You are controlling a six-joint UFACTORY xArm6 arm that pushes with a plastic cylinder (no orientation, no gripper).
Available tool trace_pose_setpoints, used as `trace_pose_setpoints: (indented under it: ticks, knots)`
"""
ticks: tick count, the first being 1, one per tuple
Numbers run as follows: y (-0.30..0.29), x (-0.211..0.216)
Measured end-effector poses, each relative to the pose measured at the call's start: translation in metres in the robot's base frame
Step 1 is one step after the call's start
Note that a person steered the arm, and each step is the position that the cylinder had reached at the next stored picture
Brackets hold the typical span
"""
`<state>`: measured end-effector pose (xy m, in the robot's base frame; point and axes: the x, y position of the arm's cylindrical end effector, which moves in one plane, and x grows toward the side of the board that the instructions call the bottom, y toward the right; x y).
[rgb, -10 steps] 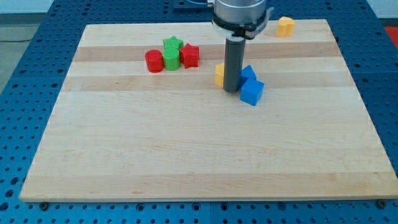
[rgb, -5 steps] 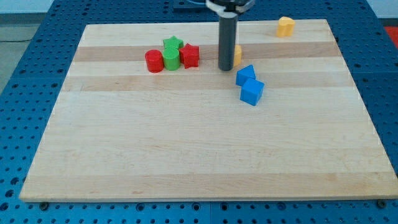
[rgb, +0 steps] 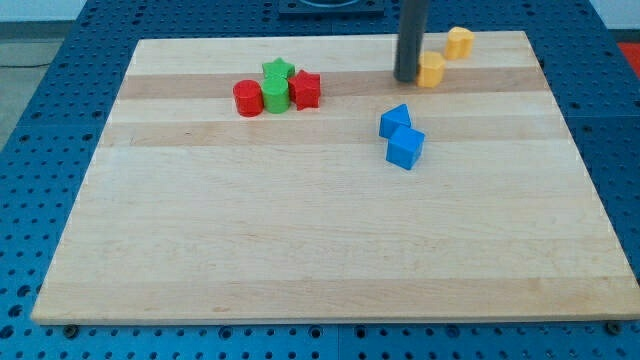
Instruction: Push the yellow hexagon towards the bottom of yellow heart
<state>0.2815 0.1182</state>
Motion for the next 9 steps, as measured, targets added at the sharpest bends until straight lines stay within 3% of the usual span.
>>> trace_pose_setpoints:
  ticks: [2,4,9]
  knots:
    - [0.022,-0.001]
    - [0.023,0.024]
    - [0.052,0.009]
